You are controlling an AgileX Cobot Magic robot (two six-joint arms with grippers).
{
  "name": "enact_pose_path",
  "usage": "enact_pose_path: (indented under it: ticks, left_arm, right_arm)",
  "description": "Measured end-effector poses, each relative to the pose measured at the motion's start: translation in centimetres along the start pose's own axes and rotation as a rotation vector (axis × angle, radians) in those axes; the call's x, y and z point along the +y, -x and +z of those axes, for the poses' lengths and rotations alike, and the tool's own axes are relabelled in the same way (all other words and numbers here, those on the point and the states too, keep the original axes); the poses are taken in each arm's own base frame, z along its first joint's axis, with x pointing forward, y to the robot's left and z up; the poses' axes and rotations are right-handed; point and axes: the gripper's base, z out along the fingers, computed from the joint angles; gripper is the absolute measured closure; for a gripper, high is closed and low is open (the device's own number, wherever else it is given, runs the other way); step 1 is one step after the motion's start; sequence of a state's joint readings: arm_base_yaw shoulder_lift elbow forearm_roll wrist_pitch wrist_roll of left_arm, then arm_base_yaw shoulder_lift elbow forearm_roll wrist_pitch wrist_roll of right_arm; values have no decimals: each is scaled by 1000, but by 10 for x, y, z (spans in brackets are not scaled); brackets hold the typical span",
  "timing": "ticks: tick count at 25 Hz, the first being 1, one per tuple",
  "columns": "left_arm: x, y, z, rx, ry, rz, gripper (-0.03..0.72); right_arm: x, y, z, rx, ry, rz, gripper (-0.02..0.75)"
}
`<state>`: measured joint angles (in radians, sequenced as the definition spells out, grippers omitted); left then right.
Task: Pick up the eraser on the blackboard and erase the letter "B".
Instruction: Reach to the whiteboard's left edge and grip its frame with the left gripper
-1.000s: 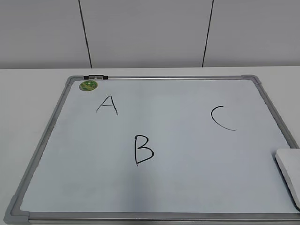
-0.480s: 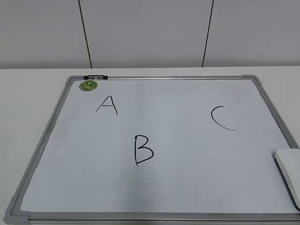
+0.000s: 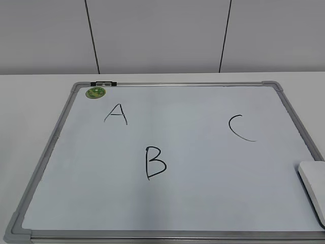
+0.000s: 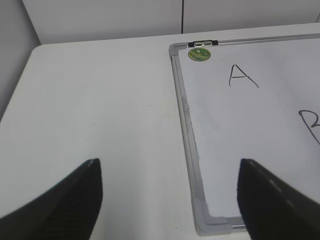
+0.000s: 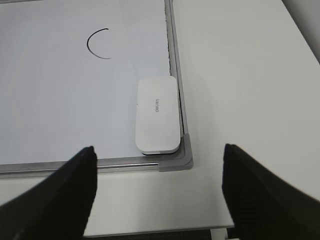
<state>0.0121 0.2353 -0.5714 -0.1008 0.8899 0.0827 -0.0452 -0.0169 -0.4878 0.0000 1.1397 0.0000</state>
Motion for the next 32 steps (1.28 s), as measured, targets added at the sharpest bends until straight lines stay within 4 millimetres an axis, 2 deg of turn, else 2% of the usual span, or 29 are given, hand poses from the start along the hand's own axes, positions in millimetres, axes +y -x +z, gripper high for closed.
enact_pose_path:
  ticks: [6, 18, 24, 32]
  left_arm:
    - [2, 28, 56, 95, -33, -78, 77]
    - [10, 59, 176, 458, -47, -115, 124]
    - [11, 58, 237, 629, -91, -125, 135]
    - [14, 48, 299, 740, -114, -119, 137]
  right_arm:
    - [0, 0, 0, 0, 0, 0, 157]
    - [0, 0, 0, 0, 0, 0, 157]
    - [0, 0, 0, 0, 0, 0, 157]
    - [0, 0, 0, 0, 0, 0, 157]
